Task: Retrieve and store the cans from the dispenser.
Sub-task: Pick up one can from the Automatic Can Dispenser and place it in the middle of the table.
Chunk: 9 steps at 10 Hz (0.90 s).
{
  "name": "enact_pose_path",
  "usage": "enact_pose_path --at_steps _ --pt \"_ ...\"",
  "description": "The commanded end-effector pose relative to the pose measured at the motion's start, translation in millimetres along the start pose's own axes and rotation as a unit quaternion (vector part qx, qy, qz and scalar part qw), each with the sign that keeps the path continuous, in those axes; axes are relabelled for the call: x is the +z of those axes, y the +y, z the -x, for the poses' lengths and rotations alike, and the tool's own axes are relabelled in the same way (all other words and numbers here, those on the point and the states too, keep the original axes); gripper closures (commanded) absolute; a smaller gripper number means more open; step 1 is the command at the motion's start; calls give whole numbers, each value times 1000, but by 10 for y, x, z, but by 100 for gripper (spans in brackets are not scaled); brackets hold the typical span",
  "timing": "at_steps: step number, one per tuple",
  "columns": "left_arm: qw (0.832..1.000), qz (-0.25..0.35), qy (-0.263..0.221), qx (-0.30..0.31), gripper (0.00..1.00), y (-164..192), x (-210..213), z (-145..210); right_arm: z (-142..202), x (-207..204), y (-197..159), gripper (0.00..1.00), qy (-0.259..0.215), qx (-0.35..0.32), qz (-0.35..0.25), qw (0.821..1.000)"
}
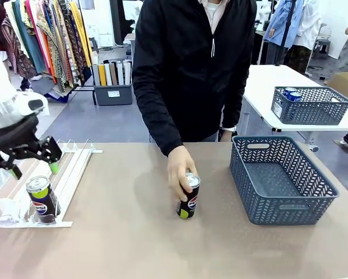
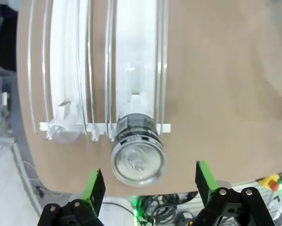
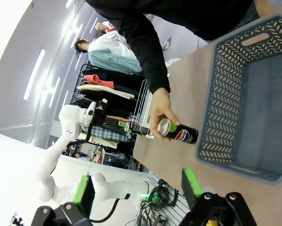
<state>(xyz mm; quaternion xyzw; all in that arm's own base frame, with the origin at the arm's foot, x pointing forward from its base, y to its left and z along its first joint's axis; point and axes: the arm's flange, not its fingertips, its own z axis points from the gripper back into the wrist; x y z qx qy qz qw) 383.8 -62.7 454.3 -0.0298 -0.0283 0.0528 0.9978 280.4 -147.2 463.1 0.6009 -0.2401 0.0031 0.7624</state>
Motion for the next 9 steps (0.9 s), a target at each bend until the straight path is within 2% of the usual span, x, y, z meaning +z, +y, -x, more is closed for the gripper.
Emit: enact_pose_path --at_steps 1,5,8,9 --pt "999 -30 15 19 0 -37 -190 -8 -42 -23 35 0 -10 7 -13 1000" --pt "999 -29 33 17 0 -73 -448 -67 -42 -23 35 0 -10 7 -13 1000" --pt "999 -26 43 21 0 -19 -436 -72 -42 -23 35 0 -10 7 -13 1000" --pt "999 -20 32 22 0 -2 -426 -78 -42 -23 35 0 -10 7 -13 1000"
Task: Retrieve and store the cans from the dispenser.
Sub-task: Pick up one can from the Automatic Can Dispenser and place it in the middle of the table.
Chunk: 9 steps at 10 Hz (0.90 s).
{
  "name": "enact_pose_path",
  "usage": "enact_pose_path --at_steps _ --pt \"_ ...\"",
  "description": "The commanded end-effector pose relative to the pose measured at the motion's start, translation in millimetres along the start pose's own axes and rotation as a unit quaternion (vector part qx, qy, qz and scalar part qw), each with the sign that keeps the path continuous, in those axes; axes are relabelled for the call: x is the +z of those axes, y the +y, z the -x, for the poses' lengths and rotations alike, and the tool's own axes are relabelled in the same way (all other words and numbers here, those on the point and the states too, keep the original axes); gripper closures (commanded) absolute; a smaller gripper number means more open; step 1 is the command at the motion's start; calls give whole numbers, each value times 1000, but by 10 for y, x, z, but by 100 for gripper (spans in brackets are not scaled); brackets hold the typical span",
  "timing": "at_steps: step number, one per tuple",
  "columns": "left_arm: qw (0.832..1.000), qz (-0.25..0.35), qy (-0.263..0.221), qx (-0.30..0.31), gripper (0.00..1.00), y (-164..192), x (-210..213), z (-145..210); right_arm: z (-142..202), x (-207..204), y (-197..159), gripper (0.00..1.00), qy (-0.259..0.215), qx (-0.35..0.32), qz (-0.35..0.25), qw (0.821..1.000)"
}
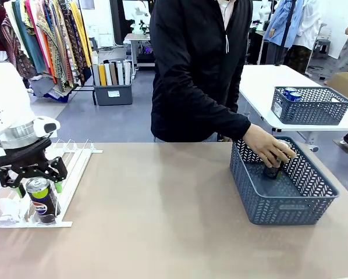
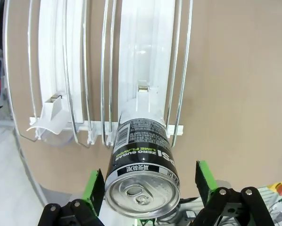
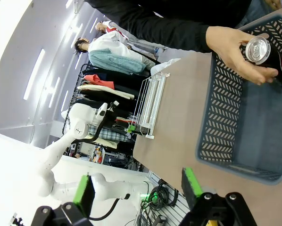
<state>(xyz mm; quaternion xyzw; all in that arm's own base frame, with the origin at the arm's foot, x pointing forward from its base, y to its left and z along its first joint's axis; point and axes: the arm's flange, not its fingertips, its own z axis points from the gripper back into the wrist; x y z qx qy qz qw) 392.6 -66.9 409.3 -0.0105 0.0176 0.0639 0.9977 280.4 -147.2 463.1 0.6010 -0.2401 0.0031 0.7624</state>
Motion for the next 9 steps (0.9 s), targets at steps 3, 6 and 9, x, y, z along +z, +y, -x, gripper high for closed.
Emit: enact_pose_path --at_steps 3,6,9 --pt "1000 4 -18 13 100 42 38 -27 -42 -23 35 0 -10 7 -13 1000" --pt "1000 8 -19 13 100 45 29 -30 -42 -23 35 0 -10 7 -13 1000" --pt "999 7 -42 19 100 102 174 4 -42 -23 35 0 -10 7 -13 1000"
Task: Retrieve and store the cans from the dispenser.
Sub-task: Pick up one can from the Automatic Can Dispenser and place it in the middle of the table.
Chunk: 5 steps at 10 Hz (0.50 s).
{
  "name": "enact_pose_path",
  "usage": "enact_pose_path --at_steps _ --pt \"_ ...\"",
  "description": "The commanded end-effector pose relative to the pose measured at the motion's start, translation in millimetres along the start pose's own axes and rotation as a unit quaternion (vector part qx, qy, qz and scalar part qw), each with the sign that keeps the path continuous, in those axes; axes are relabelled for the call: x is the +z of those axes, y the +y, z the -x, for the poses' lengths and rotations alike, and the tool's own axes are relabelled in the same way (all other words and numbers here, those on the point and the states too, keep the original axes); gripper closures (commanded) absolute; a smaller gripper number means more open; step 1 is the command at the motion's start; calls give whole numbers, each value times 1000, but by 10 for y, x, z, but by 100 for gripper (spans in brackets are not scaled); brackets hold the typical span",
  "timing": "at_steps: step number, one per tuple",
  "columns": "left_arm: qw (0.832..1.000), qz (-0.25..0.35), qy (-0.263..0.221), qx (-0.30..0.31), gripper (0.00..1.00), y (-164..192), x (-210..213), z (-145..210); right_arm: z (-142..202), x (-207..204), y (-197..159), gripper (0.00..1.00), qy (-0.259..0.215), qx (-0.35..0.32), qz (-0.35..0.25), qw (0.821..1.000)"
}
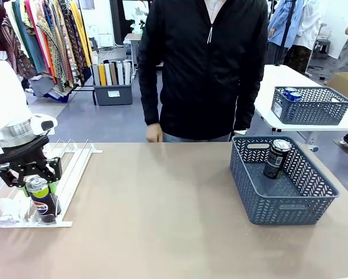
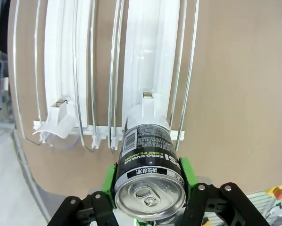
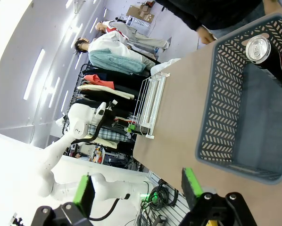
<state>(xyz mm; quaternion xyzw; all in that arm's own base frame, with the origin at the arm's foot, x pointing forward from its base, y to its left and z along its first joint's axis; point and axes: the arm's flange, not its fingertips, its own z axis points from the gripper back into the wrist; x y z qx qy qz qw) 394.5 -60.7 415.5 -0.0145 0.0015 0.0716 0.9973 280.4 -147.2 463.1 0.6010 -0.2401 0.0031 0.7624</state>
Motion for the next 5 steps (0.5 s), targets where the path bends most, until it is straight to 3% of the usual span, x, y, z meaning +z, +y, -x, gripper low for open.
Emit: enact_pose_path --at_steps 1,5 --pt "999 6 -50 5 100 79 362 71 -42 -23 35 0 -10 7 -13 1000" --pt "987 101 -106 -62 100 277 1578 614 -42 -23 35 0 -10 7 -13 1000"
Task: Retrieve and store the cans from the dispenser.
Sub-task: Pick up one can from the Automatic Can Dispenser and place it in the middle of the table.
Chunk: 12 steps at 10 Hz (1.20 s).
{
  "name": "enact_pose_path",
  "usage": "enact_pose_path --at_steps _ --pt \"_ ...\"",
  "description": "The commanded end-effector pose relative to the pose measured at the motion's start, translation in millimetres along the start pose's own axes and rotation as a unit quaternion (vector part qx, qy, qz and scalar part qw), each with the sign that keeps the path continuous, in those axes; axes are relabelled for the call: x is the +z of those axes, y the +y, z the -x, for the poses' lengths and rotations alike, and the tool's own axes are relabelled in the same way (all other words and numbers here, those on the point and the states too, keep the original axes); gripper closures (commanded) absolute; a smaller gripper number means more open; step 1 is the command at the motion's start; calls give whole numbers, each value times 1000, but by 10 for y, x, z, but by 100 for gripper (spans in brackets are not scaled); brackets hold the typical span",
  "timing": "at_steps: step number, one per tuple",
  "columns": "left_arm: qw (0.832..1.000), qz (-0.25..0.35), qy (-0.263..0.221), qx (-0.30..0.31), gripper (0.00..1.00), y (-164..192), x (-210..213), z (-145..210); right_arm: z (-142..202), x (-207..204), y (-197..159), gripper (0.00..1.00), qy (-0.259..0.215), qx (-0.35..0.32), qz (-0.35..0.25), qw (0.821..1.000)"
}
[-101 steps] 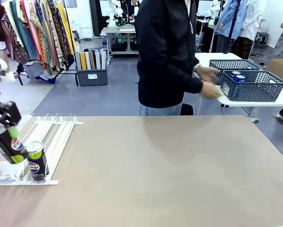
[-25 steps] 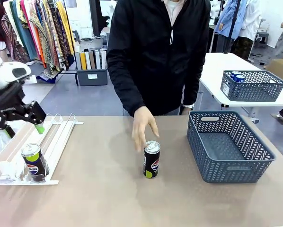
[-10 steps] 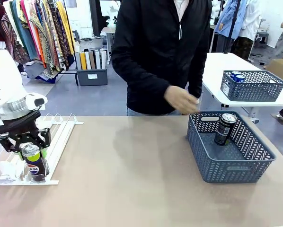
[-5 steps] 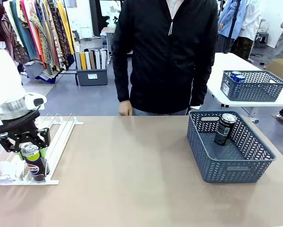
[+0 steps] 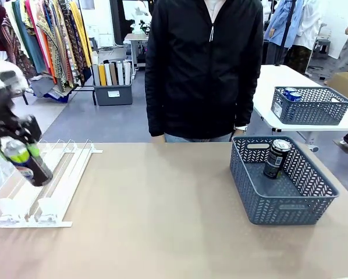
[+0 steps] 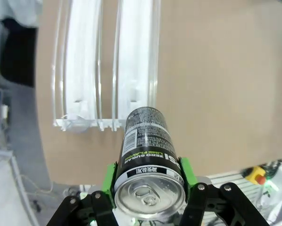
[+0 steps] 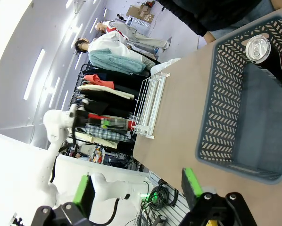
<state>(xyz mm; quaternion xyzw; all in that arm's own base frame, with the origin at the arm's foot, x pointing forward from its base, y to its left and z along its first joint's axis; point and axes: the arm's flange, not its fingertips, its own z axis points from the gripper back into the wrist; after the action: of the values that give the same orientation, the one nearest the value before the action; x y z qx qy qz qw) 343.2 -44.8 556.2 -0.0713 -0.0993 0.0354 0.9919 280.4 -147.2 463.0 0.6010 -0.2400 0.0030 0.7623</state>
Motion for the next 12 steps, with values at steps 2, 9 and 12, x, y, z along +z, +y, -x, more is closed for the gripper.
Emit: enact_pose_path --at_steps 2,9,12 --pt "996 72 -46 -13 100 208 410 297 -43 -23 36 0 -10 7 -13 1000" --pt "995 91 -43 1 100 -166 407 135 -43 -23 36 0 -10 7 -13 1000" --pt "996 73 -18 -56 100 -1158 75 -286 -43 -23 36 0 -10 7 -13 1000"
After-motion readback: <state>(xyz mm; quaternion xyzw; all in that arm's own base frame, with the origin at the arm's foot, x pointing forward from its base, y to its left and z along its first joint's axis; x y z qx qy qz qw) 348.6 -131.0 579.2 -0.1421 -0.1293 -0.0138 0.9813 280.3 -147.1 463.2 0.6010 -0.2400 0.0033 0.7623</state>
